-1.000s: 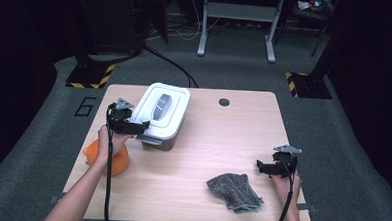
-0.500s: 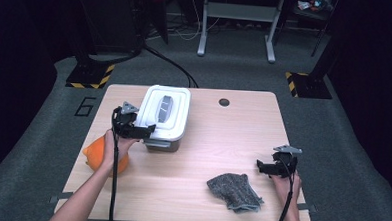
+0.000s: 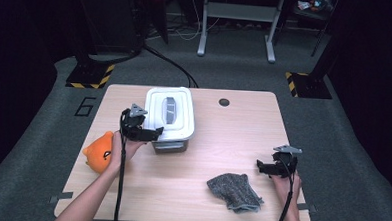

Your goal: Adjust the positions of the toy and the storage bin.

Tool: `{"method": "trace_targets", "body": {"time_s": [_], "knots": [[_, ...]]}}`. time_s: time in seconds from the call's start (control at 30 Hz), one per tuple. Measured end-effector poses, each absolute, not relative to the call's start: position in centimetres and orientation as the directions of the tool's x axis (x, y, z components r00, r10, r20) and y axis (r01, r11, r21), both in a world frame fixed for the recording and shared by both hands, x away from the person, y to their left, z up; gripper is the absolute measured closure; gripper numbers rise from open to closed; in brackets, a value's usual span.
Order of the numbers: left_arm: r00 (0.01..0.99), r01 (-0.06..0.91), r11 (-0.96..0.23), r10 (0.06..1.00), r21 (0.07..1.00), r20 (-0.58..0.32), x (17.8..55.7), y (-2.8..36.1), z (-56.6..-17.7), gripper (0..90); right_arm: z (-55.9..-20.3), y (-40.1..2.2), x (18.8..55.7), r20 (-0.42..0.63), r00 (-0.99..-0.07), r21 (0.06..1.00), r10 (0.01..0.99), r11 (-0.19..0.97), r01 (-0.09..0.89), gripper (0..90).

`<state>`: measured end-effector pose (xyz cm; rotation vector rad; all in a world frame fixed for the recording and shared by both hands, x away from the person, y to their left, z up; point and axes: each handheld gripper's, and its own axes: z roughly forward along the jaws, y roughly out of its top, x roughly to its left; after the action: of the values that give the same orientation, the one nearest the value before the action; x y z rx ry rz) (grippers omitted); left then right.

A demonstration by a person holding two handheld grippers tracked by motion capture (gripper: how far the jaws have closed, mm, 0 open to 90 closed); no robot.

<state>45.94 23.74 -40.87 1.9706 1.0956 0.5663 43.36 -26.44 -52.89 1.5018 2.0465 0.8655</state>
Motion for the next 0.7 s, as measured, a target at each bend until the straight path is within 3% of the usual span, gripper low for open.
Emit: {"method": "trace_targets", "body": {"time_s": [0.27,0.53,0.7], "knots": [[0.544,0.476,-0.303,0.839,0.825,-0.006,46.0,23.8,-40.7,14.4,-52.9,-26.4,43.4,0.005,-0.301,0.715,0.954,0.207,0.667,0.0],[0.449,0.487,-0.226,0.893,0.843,-0.020,47.8,26.0,-39.6,15.6,-52.9,-26.4,43.4,0.005,-0.301,0.715,0.954,0.207,0.667,0.0],[0.432,0.512,-0.246,0.902,0.823,0.001,49.2,26.5,-40.0,23.1,-52.9,-26.4,43.4,0.005,-0.301,0.715,0.954,0.207,0.668,0.0]]}}
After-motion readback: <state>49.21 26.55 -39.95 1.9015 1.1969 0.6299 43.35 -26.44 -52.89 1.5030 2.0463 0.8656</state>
